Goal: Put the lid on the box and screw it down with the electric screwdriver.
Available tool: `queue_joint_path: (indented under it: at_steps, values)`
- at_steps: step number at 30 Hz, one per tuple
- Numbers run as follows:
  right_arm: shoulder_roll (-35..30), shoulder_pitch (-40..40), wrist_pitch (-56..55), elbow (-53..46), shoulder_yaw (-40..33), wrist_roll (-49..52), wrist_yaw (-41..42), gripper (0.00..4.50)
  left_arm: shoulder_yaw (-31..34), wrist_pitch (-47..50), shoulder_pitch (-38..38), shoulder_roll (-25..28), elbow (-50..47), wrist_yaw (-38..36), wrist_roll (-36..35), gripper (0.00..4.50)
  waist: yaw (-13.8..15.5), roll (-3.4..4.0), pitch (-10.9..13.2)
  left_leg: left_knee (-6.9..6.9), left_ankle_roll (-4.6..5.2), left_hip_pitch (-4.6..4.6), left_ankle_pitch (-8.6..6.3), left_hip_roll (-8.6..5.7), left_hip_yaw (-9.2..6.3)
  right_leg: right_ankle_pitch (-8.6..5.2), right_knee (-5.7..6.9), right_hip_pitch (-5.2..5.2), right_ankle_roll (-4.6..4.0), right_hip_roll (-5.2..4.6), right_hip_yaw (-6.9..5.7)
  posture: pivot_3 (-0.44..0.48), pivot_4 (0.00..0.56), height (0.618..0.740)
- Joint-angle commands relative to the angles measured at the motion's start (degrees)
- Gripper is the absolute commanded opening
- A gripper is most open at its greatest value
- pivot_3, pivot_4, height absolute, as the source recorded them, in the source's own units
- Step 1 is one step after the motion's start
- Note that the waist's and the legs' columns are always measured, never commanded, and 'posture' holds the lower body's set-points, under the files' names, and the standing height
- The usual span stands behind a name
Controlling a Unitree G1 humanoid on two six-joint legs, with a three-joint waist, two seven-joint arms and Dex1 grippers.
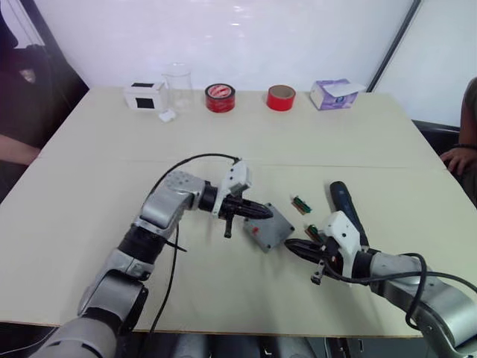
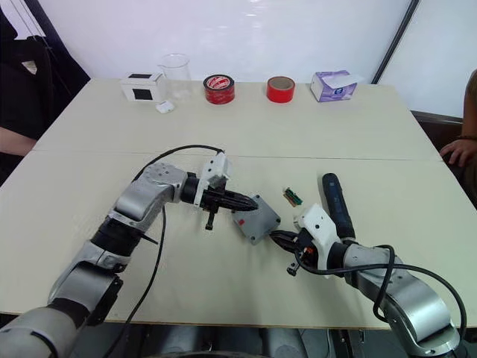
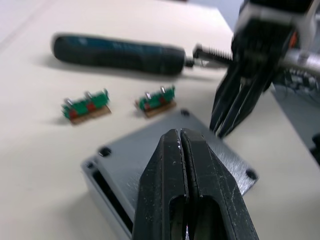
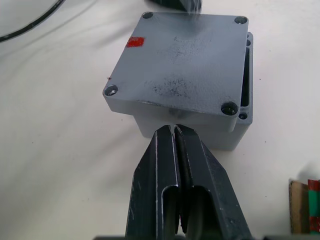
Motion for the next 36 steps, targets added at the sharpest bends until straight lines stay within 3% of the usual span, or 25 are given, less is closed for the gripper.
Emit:
queue_joint_path:
  at_steps: [1, 10, 25, 36]
  values:
    - [0.29, -0.77, -0.04, -1.27, -1.57, 1.09, -0.08, 0.05, 3.44, 0.63, -1.45, 0.52, -1.04, 2.16, -1.8, 0.0, 0.0, -0.01, 0.01, 0.0, 0.0, 0.0, 0.0, -0.01, 0.0, 0.0, 0.0, 0.0, 0.0, 0.0, 0.0, 0.0, 0.15, 0.74]
    - [-0.11, -1.2, 0.54, -1.29, -1.95, 2.14, 0.06, 0.05, 1.01, -6.9, 0.8, 6.29, 5.61, 1.27, 4.2, 0.0, -0.03, 0.0, 0.05, 0.0, 0.0, 0.02, 0.0, -0.08, 0.01, 0.0, 0.06, -0.02, 0.01, 0.05, -0.02, 0.0, 0.15, 0.74]
    - [-0.04, -2.6, 1.52, -1.48, -2.02, 2.36, -0.3, 0.05, 0.16, -9.59, -0.49, 1.9, 8.47, 2.71, 5.01, 0.0, 0.07, -0.05, 0.1, 0.02, 0.0, 0.0, 0.0, -0.09, 0.01, 0.01, 0.08, -0.02, 0.01, 0.04, -0.02, 0.0, 0.15, 0.74]
    - [0.59, -4.69, 1.7, -0.38, -1.22, 1.86, -0.77, 0.05, -0.59, -8.94, -0.25, 2.02, 7.44, 1.59, 4.86, 0.0, 0.01, -0.05, 0.1, 0.02, 0.0, 0.01, 0.0, -0.09, 0.02, 0.02, 0.1, -0.02, 0.03, 0.04, -0.03, 0.0, 0.15, 0.74]
